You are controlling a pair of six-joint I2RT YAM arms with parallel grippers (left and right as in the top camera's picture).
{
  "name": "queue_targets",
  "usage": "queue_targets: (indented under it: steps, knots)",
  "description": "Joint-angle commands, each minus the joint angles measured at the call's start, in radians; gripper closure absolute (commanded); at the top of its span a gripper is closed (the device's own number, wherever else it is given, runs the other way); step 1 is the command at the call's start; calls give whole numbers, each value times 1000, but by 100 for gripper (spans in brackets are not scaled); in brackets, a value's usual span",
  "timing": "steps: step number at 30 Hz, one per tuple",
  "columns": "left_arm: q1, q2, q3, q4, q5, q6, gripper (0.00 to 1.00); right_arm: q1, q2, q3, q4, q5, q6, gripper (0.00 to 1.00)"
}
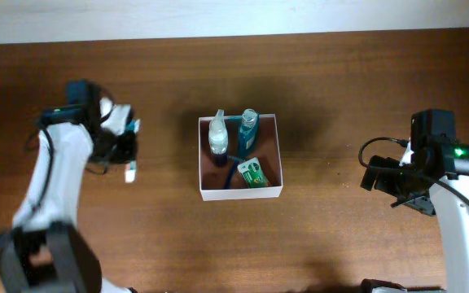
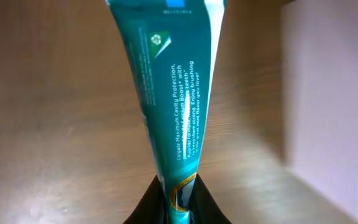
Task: Pack container
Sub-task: 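Carry the toothpaste tube into the box and release it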
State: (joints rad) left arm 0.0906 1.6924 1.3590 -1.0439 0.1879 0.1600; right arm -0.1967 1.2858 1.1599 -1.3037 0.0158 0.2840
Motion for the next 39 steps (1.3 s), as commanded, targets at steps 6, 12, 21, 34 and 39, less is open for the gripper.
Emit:
queue_targets:
  steps: [6,12,21,34,39]
  knots:
    - [-484,-235,26,6,26,93,100,-8,-2,-3,2,-6,0,2]
    - [-693,-156,25,59,10,296,99,-7,-2,-3,2,-6,0,2]
    - [-735,68,25,144,-163,310,59,-7,-2,-3,2,-6,0,1]
    - [-654,-206,71,57,-306,-3,1,-6,-3,3,3,-18,0,1]
    - [-420,-354,71,55,-323,-180,1,92,-2,92,27,-19,-23,2]
